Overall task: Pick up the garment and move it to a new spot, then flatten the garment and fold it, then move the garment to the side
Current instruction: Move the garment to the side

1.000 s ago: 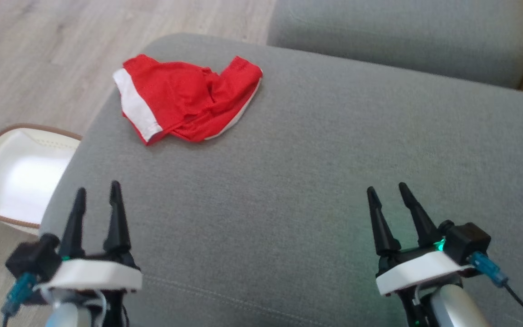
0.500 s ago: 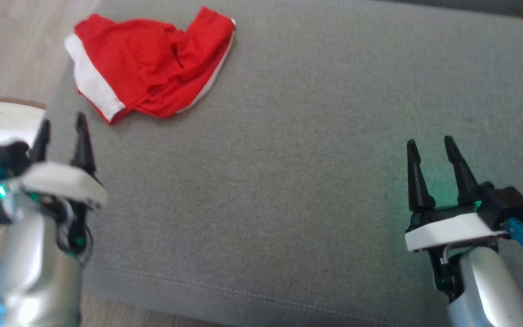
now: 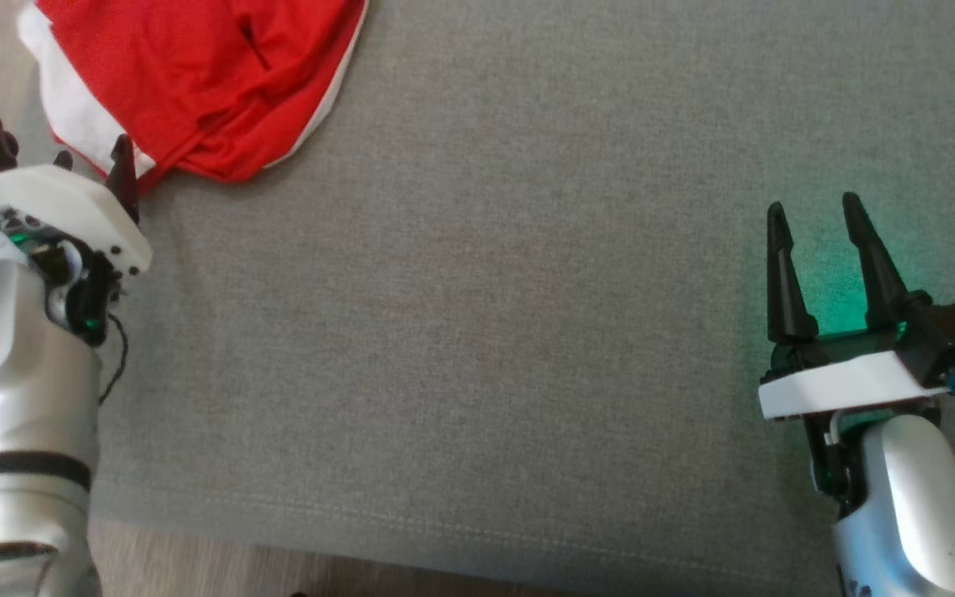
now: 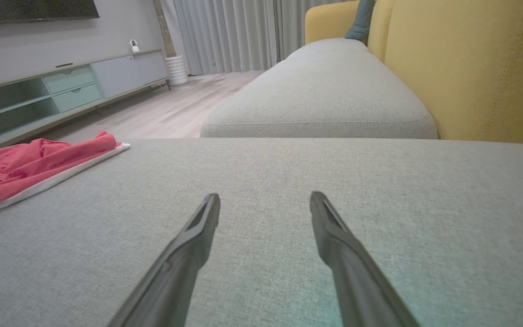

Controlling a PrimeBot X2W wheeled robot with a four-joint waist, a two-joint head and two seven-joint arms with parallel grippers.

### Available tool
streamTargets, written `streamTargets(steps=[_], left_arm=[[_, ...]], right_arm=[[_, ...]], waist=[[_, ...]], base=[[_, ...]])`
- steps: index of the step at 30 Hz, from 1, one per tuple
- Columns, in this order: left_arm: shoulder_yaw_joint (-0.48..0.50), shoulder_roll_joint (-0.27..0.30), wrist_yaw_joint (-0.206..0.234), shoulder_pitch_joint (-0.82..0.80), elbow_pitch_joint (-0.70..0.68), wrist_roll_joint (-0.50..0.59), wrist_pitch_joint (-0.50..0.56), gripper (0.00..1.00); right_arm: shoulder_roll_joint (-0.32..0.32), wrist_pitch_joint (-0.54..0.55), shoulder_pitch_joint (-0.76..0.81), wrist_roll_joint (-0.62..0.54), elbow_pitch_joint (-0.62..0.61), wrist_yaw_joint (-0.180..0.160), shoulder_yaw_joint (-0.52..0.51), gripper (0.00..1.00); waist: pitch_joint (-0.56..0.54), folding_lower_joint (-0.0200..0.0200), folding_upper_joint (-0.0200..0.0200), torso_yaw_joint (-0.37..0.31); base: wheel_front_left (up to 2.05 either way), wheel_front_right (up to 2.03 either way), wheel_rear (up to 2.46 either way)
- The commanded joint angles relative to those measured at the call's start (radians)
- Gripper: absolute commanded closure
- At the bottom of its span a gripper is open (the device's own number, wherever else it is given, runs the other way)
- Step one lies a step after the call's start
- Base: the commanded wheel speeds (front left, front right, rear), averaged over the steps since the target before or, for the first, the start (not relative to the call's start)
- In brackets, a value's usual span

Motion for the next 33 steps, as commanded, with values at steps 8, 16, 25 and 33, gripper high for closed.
streamTargets(steps=[8,16,25,33], left_arm=[[0.018,0.086,-0.005,-0.121,0.130,-0.005,0.021,0.00],[0.012,0.075,-0.020,-0.170,0.221,-0.038,0.040,1.00],[0.000,0.058,-0.030,-0.174,0.214,-0.092,-0.024,1.00],[-0.158,0.011,-0.030,-0.085,0.054,-0.212,-0.036,1.00]], right_arm=[[-0.001,0.029,-0.021,-0.025,-0.091,-0.001,0.022,0.00],[-0.001,0.038,-0.018,-0.028,-0.110,-0.001,0.018,0.00],[-0.001,0.022,-0.028,-0.005,-0.078,-0.001,0.026,0.00],[-0.001,-0.015,-0.015,0.051,-0.001,-0.001,0.040,0.00]], waist=[[0.058,-0.0002,0.0000,-0.027],[0.076,-0.0002,0.0000,-0.038],[0.020,-0.0002,0.0000,-0.047],[-0.120,-0.0002,0.0000,-0.067]], base=[[0.00,0.00,0.00],[0.00,0.00,0.00],[0.00,0.00,0.00],[0.00,0.00,0.00]])
